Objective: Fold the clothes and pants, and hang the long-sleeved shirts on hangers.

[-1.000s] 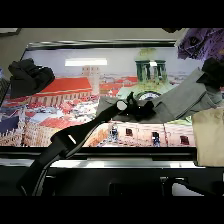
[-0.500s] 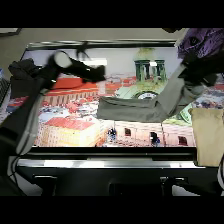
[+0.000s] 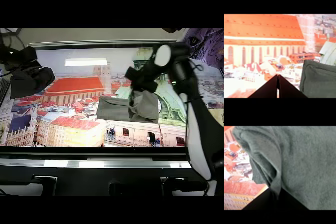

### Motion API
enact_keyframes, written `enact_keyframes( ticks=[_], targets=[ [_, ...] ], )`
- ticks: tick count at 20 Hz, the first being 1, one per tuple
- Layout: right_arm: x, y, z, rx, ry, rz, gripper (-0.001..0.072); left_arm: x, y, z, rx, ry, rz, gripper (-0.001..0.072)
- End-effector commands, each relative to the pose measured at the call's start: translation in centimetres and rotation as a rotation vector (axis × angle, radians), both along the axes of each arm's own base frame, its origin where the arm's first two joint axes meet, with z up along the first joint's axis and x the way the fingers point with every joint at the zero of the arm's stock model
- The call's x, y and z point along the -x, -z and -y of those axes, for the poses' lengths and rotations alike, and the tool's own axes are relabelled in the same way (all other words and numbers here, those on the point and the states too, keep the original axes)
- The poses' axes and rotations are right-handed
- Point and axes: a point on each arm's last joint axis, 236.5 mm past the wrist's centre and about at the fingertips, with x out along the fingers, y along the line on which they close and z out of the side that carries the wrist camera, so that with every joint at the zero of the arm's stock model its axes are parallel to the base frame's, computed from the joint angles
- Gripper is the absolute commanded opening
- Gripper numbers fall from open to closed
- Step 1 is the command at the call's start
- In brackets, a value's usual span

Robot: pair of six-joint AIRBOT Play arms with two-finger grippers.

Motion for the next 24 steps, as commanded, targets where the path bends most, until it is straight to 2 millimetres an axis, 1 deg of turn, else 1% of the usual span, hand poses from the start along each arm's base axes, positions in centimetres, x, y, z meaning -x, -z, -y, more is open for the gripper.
enact_keyframes(
  ticks=[1,3,4,7,9,11,12,14,15,16,17,18,19,20,21,22,24],
  targets=[
    [-0.8,3.6,-4.7,-0.037,0.005,-0.025,0.0036,0.8,-0.4,-3.2,-0.019,-0.061,-0.009,0.0018],
    [-1.1,5.1,-6.5,-0.094,0.003,-0.058,0.0036,0.9,0.2,-3.4,-0.017,-0.064,-0.024,0.0017],
    [-1.6,5.7,-7.0,-0.110,0.007,-0.058,0.0036,0.9,0.5,-3.3,-0.017,-0.063,-0.033,0.0018],
    [-2.4,7.6,-7.6,-0.119,0.017,-0.069,0.0036,1.1,1.7,-3.3,-0.014,-0.063,-0.063,0.0017],
    [-2.5,9.1,-7.9,-0.120,0.019,-0.096,0.0037,1.1,1.9,-3.3,-0.014,-0.063,-0.071,0.0017],
    [-3.2,9.9,-9.1,-0.161,0.001,-0.082,0.0040,1.1,1.9,-3.3,-0.014,-0.063,-0.071,0.0017],
    [-3.8,9.9,-10.1,-0.206,0.000,-0.068,0.0088,1.1,1.9,-3.3,-0.014,-0.063,-0.071,0.0017],
    [-4.8,8.6,-12.2,-0.291,-0.061,0.009,0.0242,1.1,1.9,-3.3,-0.014,-0.063,-0.071,0.0018],
    [-4.7,7.6,-13.0,-0.321,-0.107,0.037,0.0378,1.1,1.9,-3.3,-0.014,-0.063,-0.071,0.0018],
    [-4.3,6.9,-13.2,-0.333,-0.140,0.043,0.0539,1.1,2.0,-3.3,-0.014,-0.063,-0.071,0.0018],
    [-3.7,6.1,-12.9,-0.322,-0.166,0.046,0.0598,1.1,2.0,-3.3,-0.014,-0.063,-0.072,0.0017],
    [-3.3,5.0,-12.1,-0.302,-0.208,0.066,0.0596,1.1,2.0,-3.3,-0.014,-0.063,-0.072,0.0017],
    [-3.1,3.8,-10.8,-0.281,-0.235,0.084,0.0596,1.1,2.0,-3.3,-0.014,-0.064,-0.072,0.0017],
    [-3.0,2.4,-8.6,-0.245,-0.249,0.100,0.0597,1.1,2.0,-3.3,-0.012,-0.066,-0.073,0.0017],
    [-3.0,1.1,-5.5,-0.192,-0.253,0.118,0.0597,1.1,2.0,-3.3,-0.012,-0.066,-0.072,0.0017],
    [-3.2,-0.1,-2.0,-0.134,-0.250,0.139,0.0597,1.1,2.0,-3.3,-0.012,-0.066,-0.072,0.0017],
    [-3.5,-2.2,6.7,-0.009,-0.213,0.170,0.0597,1.1,2.0,-3.3,-0.012,-0.066,-0.072,0.0017]
  ],
)
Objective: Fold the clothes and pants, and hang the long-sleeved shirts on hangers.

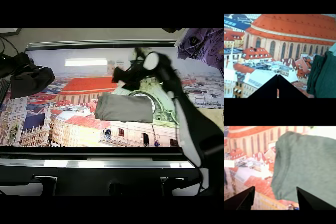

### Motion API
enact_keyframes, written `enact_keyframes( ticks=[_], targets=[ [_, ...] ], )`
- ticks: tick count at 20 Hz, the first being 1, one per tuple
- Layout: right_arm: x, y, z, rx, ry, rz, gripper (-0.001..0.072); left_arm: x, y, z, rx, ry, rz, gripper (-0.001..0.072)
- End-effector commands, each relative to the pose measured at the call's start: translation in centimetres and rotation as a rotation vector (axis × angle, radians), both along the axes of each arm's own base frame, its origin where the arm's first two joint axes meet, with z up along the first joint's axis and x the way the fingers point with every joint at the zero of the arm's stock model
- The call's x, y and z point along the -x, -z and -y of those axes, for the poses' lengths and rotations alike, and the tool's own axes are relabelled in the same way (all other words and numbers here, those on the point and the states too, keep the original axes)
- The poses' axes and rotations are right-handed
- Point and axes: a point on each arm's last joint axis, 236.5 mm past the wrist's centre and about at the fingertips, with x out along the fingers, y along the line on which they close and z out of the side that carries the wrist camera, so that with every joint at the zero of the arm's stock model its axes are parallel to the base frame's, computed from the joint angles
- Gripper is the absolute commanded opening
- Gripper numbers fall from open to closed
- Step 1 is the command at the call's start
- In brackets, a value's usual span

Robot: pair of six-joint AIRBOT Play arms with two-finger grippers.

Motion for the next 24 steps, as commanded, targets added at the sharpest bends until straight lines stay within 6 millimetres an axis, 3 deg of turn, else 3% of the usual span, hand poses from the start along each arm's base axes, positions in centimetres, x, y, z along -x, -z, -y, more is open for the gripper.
enact_keyframes(
  ticks=[1,3,4,7,11,14,15,20,24],
  targets=[
    [0.9,-3.1,13.4,0.198,0.024,0.051,0.0597,0.0,0.0,0.0,0.001,-0.003,0.000,0.0017],
    [1.4,-2.5,21.0,0.205,0.082,0.016,0.0597,0.0,0.0,0.0,0.001,-0.003,0.000,0.0018],
    [1.6,-1.6,23.1,0.152,0.096,-0.005,0.0596,0.0,0.0,0.0,0.001,-0.003,-0.001,0.0018],
    [3.2,3.2,25.5,-0.088,0.105,-0.090,0.0595,-0.1,0.0,-0.1,0.001,-0.003,0.002,0.0018],
    [5.9,11.8,24.0,-0.218,0.071,-0.209,0.0592,-0.1,0.0,-0.1,-0.001,-0.001,0.002,0.0018],
    [5.7,15.5,22.3,-0.333,0.105,-0.219,0.0577,-0.1,0.0,-0.1,-0.001,0.000,0.002,0.0018],
    [5.4,16.5,22.2,-0.356,0.121,-0.219,0.0539,-0.1,0.0,-0.1,-0.001,0.000,0.002,0.0018],
    [4.6,18.5,20.5,-0.413,0.117,-0.230,0.0537,-0.1,0.0,-0.1,0.001,-0.003,0.001,0.0018],
    [4.5,19.7,16.7,-0.381,0.047,-0.238,0.0539,-0.1,0.1,-0.1,0.001,-0.003,0.000,0.0018]
  ],
)
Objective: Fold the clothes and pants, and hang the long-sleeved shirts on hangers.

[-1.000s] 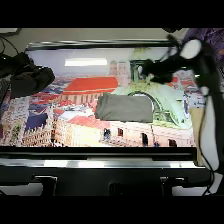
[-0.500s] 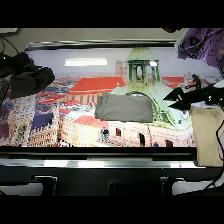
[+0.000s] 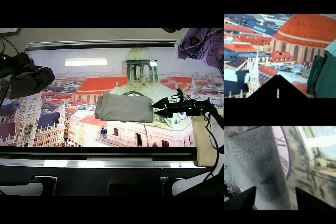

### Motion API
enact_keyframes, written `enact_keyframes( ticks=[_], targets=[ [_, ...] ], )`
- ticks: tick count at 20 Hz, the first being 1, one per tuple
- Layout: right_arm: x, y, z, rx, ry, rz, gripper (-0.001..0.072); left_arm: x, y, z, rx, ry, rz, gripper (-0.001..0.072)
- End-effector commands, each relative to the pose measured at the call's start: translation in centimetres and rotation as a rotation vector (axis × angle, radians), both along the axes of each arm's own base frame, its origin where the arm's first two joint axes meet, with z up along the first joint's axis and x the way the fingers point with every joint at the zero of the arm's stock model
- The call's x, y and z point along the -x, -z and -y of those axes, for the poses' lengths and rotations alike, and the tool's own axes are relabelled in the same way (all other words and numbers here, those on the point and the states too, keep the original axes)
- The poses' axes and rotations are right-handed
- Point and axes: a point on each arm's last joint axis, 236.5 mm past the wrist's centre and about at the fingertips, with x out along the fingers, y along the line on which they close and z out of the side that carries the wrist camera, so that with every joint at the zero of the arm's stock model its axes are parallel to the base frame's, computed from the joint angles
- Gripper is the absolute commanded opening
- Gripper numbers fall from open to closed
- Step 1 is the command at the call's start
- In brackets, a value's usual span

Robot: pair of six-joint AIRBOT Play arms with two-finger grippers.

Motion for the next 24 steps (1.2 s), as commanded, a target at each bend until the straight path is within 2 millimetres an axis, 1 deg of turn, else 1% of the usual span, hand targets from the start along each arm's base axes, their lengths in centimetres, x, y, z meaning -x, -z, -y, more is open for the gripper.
enact_keyframes(
  ticks=[1,2,3,4,5,6,7,9,11,15,19,21,23,24],
  targets=[
    [-0.4,1.1,-2.9,0.016,-0.039,0.017,0.0536,0.0,0.1,0.0,0.001,-0.001,-0.003,0.0018],
    [-0.5,1.3,-3.6,0.025,-0.048,0.021,0.0511,-0.1,0.2,0.0,0.001,-0.001,-0.004,0.0018],
    [-0.7,1.5,-4.2,0.032,-0.050,0.020,0.0425,-0.1,0.2,0.0,0.001,-0.001,-0.006,0.0018],
    [-0.8,1.4,-4.7,0.032,-0.045,0.020,0.0243,-0.1,0.3,0.0,0.001,-0.002,-0.006,0.0018],
    [-1.2,1.0,-4.9,0.016,-0.035,0.032,0.0070,-0.1,0.3,0.0,0.001,-0.001,-0.007,0.0018],
    [-1.8,0.0,-4.9,-0.002,-0.017,0.060,0.0039,-0.1,0.3,0.0,0.001,-0.001,-0.007,0.0018],
    [-2.5,-1.1,-4.4,0.002,0.002,0.091,0.0038,-0.1,0.3,0.0,0.001,-0.001,-0.007,0.0018],
    [-4.0,-4.0,-3.0,0.029,0.037,0.160,0.0038,-0.1,0.3,0.0,0.001,-0.001,-0.007,0.0018],
    [-5.4,-6.9,-0.8,0.075,0.078,0.199,0.0038,-0.1,0.3,0.0,0.002,0.000,-0.008,0.0018],
    [-7.5,-12.0,5.2,0.248,0.159,0.272,0.0037,-0.1,0.3,0.1,0.002,0.001,-0.008,0.0019],
    [-9.0,-16.7,11.9,0.395,0.313,0.329,0.0037,-0.1,0.3,0.1,0.002,0.001,-0.009,0.0018],
    [-9.0,-18.6,15.3,0.452,0.407,0.345,0.0037,-0.1,0.3,0.1,0.002,0.001,-0.008,0.0019],
    [-8.4,-20.0,18.6,0.495,0.499,0.335,0.0037,-0.1,0.3,0.1,0.002,0.001,-0.009,0.0018],
    [-8.0,-20.5,19.9,0.509,0.536,0.328,0.0037,-0.1,0.4,0.1,0.002,0.001,-0.010,0.0018]
  ],
)
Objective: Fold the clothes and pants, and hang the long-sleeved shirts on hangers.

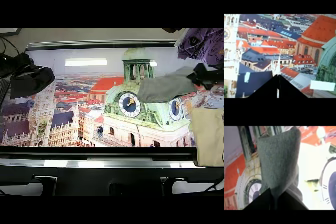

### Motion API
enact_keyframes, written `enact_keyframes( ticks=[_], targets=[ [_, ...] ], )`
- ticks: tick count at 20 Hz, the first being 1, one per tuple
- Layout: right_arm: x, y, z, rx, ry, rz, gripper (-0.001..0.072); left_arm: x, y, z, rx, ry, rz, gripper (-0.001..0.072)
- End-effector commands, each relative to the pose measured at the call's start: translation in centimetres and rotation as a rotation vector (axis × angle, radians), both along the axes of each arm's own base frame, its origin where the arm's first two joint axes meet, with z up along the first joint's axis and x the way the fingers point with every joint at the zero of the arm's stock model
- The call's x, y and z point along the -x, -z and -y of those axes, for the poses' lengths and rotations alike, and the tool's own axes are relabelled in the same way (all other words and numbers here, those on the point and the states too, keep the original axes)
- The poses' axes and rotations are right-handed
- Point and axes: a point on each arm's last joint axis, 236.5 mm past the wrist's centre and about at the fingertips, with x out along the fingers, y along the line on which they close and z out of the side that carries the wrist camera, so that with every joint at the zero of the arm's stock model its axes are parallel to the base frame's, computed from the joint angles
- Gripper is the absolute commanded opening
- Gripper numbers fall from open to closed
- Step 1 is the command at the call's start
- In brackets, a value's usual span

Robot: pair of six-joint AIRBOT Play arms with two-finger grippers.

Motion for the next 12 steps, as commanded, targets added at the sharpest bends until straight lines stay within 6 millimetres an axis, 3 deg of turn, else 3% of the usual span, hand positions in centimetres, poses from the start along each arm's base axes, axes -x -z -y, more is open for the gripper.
enact_keyframes(
  ticks=[1,8,12],
  targets=[
    [1.3,-2.4,6.1,0.069,0.181,0.006,0.0037,0.0,0.1,0.0,0.000,0.001,-0.003,0.0018],
    [5.5,-5.1,13.0,0.196,0.449,-0.035,0.0036,0.4,0.2,0.2,0.003,0.006,-0.018,0.0018],
    [7.7,-6.4,15.1,0.242,0.586,-0.060,0.0037,1.0,0.6,0.2,0.003,0.013,-0.050,0.0019]
  ],
)
